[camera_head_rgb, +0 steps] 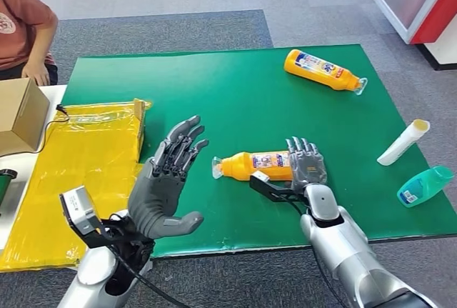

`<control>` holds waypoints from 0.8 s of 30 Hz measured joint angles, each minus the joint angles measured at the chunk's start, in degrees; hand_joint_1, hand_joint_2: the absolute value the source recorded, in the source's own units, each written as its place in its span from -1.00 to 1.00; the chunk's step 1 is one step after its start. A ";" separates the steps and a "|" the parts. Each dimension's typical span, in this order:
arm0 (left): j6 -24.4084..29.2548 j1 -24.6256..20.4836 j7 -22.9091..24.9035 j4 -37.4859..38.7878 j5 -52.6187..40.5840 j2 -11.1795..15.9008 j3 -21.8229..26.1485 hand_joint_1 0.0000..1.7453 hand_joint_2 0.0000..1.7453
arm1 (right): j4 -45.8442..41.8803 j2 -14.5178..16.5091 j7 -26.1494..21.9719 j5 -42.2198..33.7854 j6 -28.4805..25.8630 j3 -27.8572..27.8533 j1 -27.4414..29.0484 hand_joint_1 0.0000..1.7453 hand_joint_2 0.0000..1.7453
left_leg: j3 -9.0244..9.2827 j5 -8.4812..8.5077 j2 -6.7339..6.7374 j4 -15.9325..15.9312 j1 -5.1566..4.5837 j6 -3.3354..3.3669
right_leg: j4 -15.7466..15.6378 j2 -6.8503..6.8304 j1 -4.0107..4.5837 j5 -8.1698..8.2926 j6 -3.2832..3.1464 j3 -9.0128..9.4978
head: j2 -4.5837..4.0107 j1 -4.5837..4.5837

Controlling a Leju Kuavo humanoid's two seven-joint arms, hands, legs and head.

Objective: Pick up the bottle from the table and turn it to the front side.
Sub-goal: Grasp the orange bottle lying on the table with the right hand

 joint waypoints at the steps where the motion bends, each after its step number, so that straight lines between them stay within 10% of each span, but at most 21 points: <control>1: -0.08 -0.02 0.01 0.00 -0.03 -0.02 -0.02 -1.00 1.00 | 0.59 -0.07 0.56 0.97 0.57 0.10 -0.49 -1.00 1.00 | 0.01 0.00 0.00 0.00 0.00 0.00 | 0.00 0.00 0.00 0.00 0.00 0.01 | 0.00 -0.01; 13: -0.84 -0.05 0.03 0.00 -0.03 -0.13 -0.13 -1.00 1.00 | 5.77 -0.34 1.18 4.01 4.25 0.98 -4.38 -1.00 1.00 | 0.05 0.12 0.01 0.01 0.00 0.10 | -0.02 0.00 -0.01 0.12 0.09 0.08 | 0.00 0.00; 19: -1.26 -0.04 0.03 0.00 0.24 -0.13 -0.14 -1.00 1.00 | 7.88 -0.64 -0.97 4.04 7.71 1.15 -6.25 1.00 1.00 | 0.08 0.18 0.01 0.01 -0.01 0.12 | -0.03 0.00 -0.02 0.21 0.10 0.12 | 0.00 0.00; 24: -1.31 -0.05 0.01 0.00 0.33 -0.13 -0.13 -1.00 1.00 | 8.78 -0.74 -1.84 3.84 8.30 1.23 -6.87 1.00 1.00 | 0.09 0.21 0.01 0.02 -0.01 0.10 | -0.03 0.00 -0.03 0.26 0.06 0.11 | 0.00 -0.01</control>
